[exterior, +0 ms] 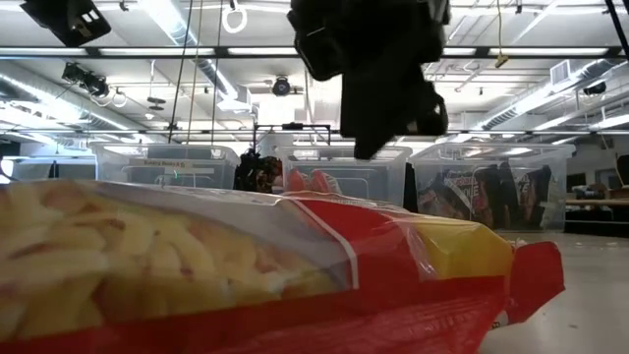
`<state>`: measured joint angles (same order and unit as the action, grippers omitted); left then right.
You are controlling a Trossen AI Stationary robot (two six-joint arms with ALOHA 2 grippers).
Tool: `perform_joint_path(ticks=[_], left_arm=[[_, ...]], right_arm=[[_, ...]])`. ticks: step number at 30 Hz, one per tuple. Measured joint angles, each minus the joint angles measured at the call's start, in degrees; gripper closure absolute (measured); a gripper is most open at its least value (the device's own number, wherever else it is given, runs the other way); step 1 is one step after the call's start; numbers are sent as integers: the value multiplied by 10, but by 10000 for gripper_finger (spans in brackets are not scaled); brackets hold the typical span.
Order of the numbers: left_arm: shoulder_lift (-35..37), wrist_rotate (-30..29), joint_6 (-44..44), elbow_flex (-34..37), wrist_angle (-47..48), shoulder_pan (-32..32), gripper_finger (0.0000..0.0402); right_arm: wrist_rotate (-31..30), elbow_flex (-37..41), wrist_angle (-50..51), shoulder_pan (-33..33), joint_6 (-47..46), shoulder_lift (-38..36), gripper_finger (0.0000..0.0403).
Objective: Sort Maruchan noodles
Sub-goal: Put the orange noodle pack into the top center transparent bin
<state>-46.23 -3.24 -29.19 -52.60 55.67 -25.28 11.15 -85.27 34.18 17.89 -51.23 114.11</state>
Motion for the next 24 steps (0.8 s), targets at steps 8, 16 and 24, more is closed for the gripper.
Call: perform_joint_path(ticks=[8, 16, 24], left_arm=[[45, -17, 35, 0, 7, 9, 235], [73, -17, 59, 0, 8, 40, 235], [98, -15, 28, 0, 9, 45, 235]], right_arm=[[-152, 0, 119, 30, -25, 35, 296], [-369, -20, 263, -38, 13, 34, 296], [-297, -137, 253, -85, -100, 30, 290]])
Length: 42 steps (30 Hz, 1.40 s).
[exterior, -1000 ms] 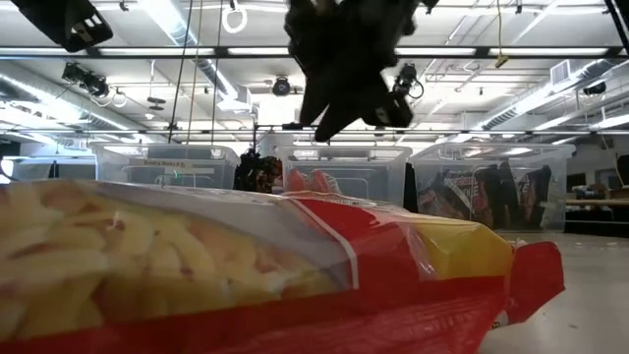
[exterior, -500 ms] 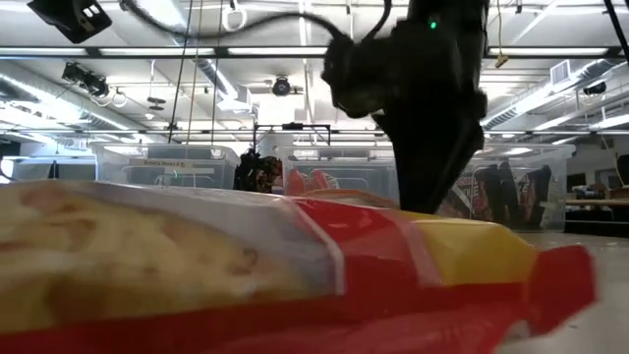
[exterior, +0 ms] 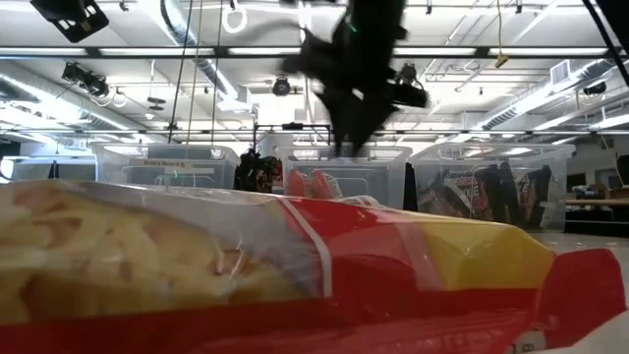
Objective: Sort Maruchan noodles
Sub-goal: Put the orange noodle pack into the top center transparent bin
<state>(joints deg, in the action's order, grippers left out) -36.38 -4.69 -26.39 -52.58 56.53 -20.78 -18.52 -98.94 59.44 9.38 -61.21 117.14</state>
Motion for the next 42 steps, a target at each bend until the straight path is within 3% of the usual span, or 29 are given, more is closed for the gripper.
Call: perform_joint_path(ticks=[4, 7, 13, 17, 23, 31, 34, 37, 42], left_arm=[[6, 0, 0, 0, 0, 0, 235], [6, 0, 3, 0, 0, 0, 235], [5, -1, 34, 0, 0, 0, 235], [5, -2, 35, 0, -1, 0, 235], [5, -2, 18, 0, -1, 0, 235], [5, -2, 0, 0, -1, 0, 235], [5, -2, 0, 0, -1, 0, 235], [5, -2, 0, 0, -1, 0, 235], [5, -2, 0, 0, -1, 0, 235]], right_arm=[[57, -20, -114, 12, 30, 0, 262], [75, -21, -145, 27, 56, 8, 239], [-50, -19, -139, 80, 268, 37, 218], [-89, -20, -138, 96, 327, 70, 219], [-82, -19, -88, 95, 299, 104, 219], [-104, -19, 174, 96, 176, 92, 219], [-130, -19, 163, 101, 168, 81, 219], [-159, -18, 120, 109, 221, 79, 218], [-151, 13, 121, 106, 247, 80, 219]])
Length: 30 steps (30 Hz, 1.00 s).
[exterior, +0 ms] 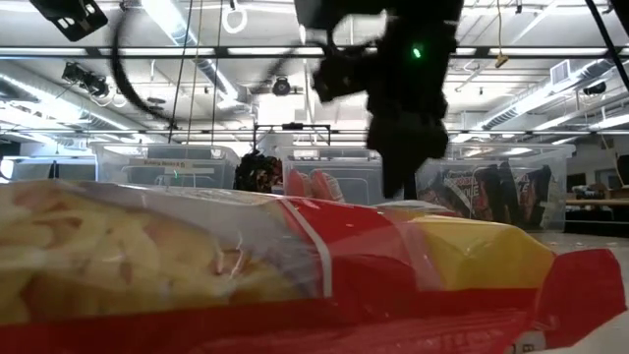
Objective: Sort Maruchan noodles
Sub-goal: Put the orange noodle pack into the top center transparent bin
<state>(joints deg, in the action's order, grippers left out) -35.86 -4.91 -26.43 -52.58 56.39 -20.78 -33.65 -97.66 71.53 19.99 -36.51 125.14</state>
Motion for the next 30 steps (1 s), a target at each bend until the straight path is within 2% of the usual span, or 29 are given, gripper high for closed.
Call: perform_joint_path(ticks=[4, 9, 12, 15, 18, 20, 21, 24, 30], left_arm=[[0, 0, 0, 0, 0, 0, 235], [0, -4, -2, 0, 0, 0, 235], [0, -4, -4, 0, 0, 0, 235], [0, -5, -13, 0, 0, 0, 235], [0, -7, -15, 0, 0, 0, 235], [0, -12, -15, 0, 0, 0, 235], [0, -16, -15, 0, 0, 0, 235], [0, -33, -15, 0, -11, 0, 235], [0, -65, -1, 0, -78, 0, 235]], right_arm=[[-10, 38, 0, -2, 15, -3, 219], [7, 89, -91, -5, 79, -3, 220], [17, 108, -124, -13, 74, -4, 228], [23, 113, -131, -21, 47, -5, 263], [25, 114, -133, -31, 33, -5, 327], [31, 108, -130, -40, 18, -7, 376], [37, 101, -127, -45, 13, -11, 387], [44, 63, -122, -67, 2, -36, 388], [33, -13, -138, -146, 28, -138, 395]])
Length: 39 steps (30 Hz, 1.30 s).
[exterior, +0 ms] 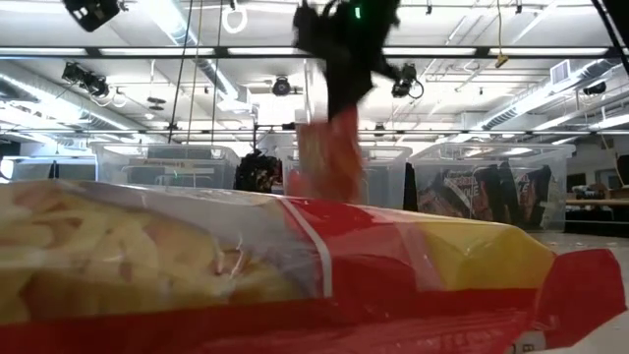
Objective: Sort Maruchan noodles
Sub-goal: Put the orange noodle pack into the top center transparent bin
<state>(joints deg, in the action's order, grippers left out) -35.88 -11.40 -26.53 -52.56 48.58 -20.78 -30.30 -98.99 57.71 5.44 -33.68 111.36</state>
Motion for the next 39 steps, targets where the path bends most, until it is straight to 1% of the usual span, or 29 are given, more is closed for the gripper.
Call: perform_joint_path(ticks=[5, 9, 12, 15, 17, 20, 25, 30, 35, 39], left_arm=[[0, -23, 17, 0, -29, 0, 235], [0, -46, 16, 0, -31, 0, 235], [0, -59, 13, 0, -39, 0, 235], [-1, -65, 13, 0, -58, 0, 235], [-1, -66, 13, 0, -67, 0, 235], [-1, -66, 1, 0, -68, 0, 235], [-1, -66, -13, 0, -66, 0, 235], [-1, -65, -16, 0, -66, 0, 235], [-26, -64, -28, 0, -66, -1, 235], [-47, -64, -10, 0, -66, -1, 235]], right_arm=[[25, -17, -34, -97, 5, -97, 396], [30, -17, -62, -181, 4, -143, 396], [51, -17, -80, -240, 11, -152, 396], [97, -17, -90, -287, 8, -144, 397], [134, -17, -92, -307, -3, -132, 397], [167, -16, -85, -316, -18, -110, 396], [180, -14, -78, -315, -42, -77, 396], [180, -3, -98, -319, -72, -43, 396], [164, 8, -100, -327, -111, -14, 396], [163, 8, -116, -333, -134, 2, 396]])
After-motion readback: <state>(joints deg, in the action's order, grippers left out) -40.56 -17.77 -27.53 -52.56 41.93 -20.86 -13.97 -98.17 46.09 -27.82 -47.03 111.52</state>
